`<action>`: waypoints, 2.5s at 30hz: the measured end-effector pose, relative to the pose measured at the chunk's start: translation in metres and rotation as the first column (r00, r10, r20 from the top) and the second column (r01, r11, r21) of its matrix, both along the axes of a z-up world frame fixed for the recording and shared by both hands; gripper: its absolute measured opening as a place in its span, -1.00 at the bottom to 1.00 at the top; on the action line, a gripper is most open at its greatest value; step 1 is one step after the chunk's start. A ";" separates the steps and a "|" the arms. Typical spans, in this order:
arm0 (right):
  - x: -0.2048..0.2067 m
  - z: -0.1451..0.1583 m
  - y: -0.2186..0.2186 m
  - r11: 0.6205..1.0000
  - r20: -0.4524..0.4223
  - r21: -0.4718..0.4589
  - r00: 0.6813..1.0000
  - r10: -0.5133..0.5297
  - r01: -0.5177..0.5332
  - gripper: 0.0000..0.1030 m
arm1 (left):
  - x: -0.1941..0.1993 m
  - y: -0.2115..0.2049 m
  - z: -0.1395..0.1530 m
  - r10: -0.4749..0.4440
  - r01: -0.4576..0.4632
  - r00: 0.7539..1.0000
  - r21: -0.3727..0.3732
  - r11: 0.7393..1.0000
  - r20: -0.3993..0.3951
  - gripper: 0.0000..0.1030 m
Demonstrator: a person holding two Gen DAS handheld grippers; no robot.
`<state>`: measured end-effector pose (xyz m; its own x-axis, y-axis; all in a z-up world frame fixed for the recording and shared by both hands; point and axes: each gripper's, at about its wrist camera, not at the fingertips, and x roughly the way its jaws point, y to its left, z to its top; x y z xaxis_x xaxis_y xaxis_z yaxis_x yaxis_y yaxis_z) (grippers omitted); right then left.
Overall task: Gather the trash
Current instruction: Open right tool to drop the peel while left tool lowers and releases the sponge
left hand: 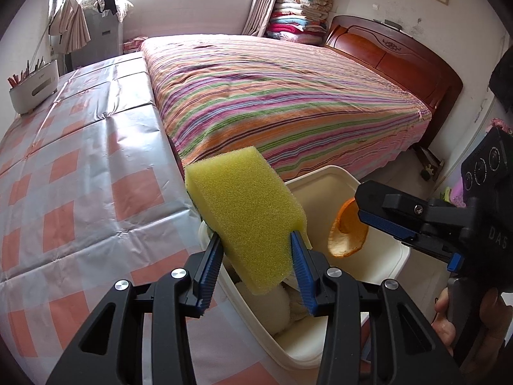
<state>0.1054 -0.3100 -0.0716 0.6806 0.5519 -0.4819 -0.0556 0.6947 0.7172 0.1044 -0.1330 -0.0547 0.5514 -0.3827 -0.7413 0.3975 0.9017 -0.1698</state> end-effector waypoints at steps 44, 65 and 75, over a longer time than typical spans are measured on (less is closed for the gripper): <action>-0.007 0.009 -0.024 0.987 0.002 0.112 0.993 -0.119 0.118 0.56 | -0.003 -0.020 -0.008 -0.039 0.039 0.999 -0.001 0.999 -0.019 -0.19; -0.010 0.025 -0.036 0.982 0.095 0.049 0.978 -0.184 0.180 0.56 | -0.010 -0.036 -0.012 -0.082 0.082 0.997 0.018 0.996 -0.011 -0.11; -0.018 0.025 -0.014 0.980 0.130 -0.009 0.972 -0.196 0.199 0.56 | -0.020 -0.041 -0.007 -0.076 0.073 0.996 0.063 0.995 0.048 0.25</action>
<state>0.0869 -0.3237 -0.0470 0.8317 0.3909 -0.3943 -0.0059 0.7163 0.6978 0.0848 -0.1742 -0.0618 0.5603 -0.3789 -0.7365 0.4704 0.8775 -0.0935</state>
